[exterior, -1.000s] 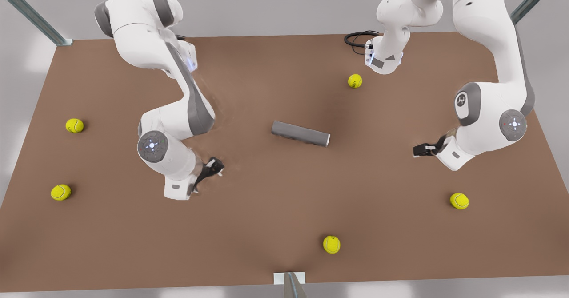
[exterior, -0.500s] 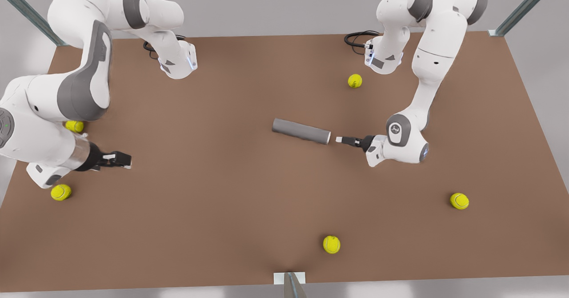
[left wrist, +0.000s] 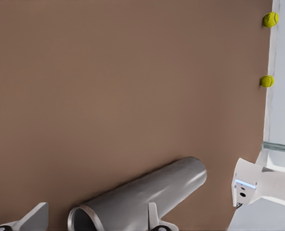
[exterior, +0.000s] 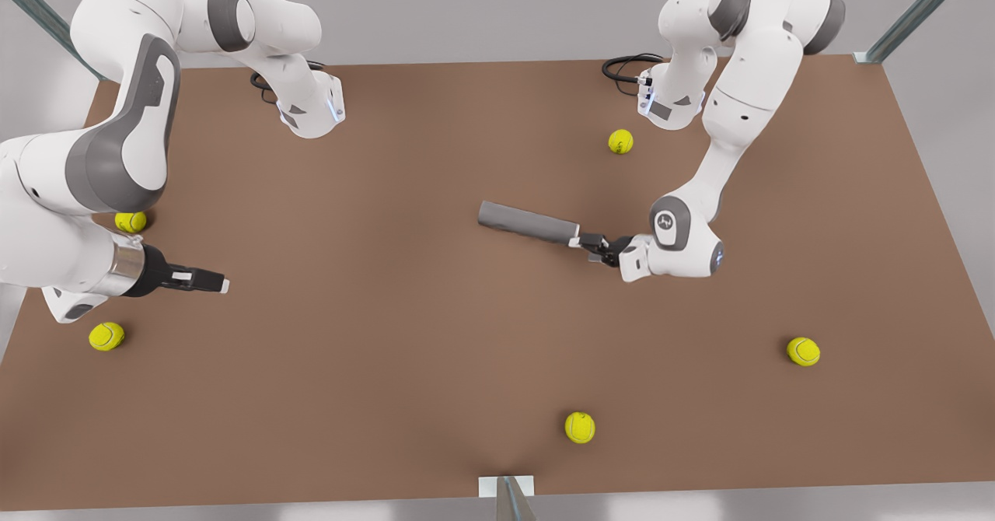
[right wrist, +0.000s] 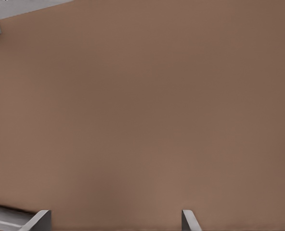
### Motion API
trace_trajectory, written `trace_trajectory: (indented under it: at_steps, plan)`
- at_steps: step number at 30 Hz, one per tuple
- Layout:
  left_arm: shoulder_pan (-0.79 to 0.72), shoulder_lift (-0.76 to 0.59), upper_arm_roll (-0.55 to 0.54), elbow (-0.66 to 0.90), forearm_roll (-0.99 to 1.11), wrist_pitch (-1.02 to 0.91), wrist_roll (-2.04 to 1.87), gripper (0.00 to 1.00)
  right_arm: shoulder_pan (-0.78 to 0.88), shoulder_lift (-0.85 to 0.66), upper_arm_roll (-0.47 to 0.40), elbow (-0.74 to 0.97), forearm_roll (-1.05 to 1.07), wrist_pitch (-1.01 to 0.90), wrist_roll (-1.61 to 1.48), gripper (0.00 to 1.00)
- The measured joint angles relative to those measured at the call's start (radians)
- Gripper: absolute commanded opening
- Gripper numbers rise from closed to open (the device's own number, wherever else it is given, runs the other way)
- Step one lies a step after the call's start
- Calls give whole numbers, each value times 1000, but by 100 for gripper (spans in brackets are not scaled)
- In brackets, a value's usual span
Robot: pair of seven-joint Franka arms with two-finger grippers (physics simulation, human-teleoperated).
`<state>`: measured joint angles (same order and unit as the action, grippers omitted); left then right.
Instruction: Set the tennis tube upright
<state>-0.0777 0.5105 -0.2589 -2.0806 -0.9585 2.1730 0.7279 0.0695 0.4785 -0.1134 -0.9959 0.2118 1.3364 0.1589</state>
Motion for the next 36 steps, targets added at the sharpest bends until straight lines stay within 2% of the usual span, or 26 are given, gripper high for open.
trace_trajectory:
  at_steps: [8, 36]
  plan:
    - [-19, -8, 0, -57, -1, -8, 59, 100, 1, 0, 0, 0, 1, -3, 45, 100]
    - [-40, 38, -3, -54, -4, -132, 42, 100, 1, 2, 5, -4, 40, -17, 163, 100]
